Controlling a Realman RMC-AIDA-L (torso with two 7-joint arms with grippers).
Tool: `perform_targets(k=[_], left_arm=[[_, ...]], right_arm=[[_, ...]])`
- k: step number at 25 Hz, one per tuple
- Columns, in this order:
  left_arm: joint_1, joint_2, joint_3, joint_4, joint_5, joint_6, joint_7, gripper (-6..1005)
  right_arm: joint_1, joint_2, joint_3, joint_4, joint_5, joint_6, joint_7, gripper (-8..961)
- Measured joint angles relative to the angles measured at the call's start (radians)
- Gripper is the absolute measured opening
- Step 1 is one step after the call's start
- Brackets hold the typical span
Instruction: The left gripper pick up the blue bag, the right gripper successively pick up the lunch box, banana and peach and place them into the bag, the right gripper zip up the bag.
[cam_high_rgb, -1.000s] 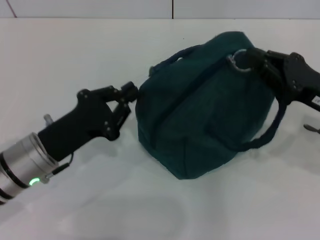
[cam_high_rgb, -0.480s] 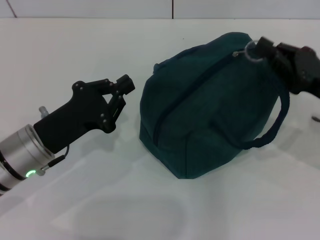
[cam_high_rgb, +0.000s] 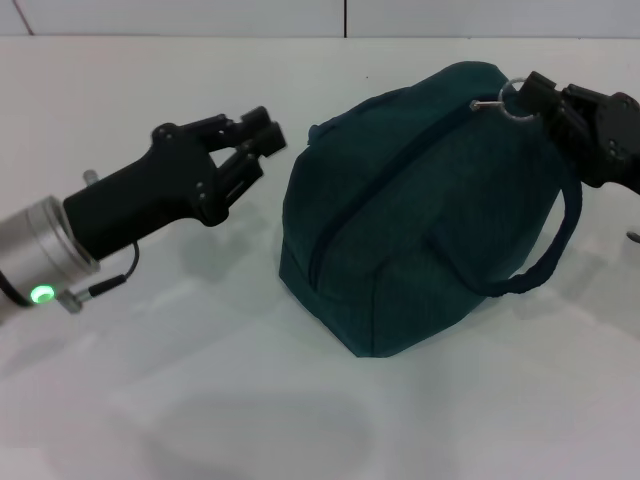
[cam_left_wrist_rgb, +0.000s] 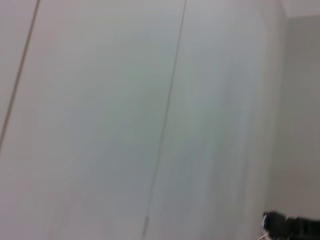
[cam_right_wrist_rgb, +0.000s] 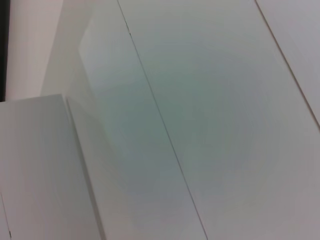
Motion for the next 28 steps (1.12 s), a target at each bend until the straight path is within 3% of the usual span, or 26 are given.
perform_targets(k=[3,6,9,17,23,28], left_arm=[[-0.001,0.001,0.001,0.184,0.11,-0.01,-0.257,131],[-0.002,-0.002,0.002,0.366,0.23,-0.035,-0.502,356],[-0.012,-0.004,0.033,0.499,0.33,-0.08,-0.676,425],[-0.085,-0.001,0.117,0.587,0.487,-0.132,-0.881,608],[-0.131,0.0,0.134,0.604,0.557,-0.127,-0.963,646],[-0.135,0.0,0.156,0.62,0.559,-0.125,-0.944,503]], right_arm=[[-0.001,0.001,-0.001,0.006,-0.001,-0.002,-0.006,17],[-0.005,0.001,-0.001,0.007,-0.001,-0.005,-0.007,17],[-0.009,0.001,0.001,0.007,-0.001,-0.009,-0.008,17],[-0.013,0.001,0.007,0.007,0.001,-0.009,-0.011,17],[-0.013,-0.001,0.007,0.007,0.006,-0.007,-0.023,17],[-0.013,-0.002,0.009,0.007,0.009,-0.007,-0.03,17]])
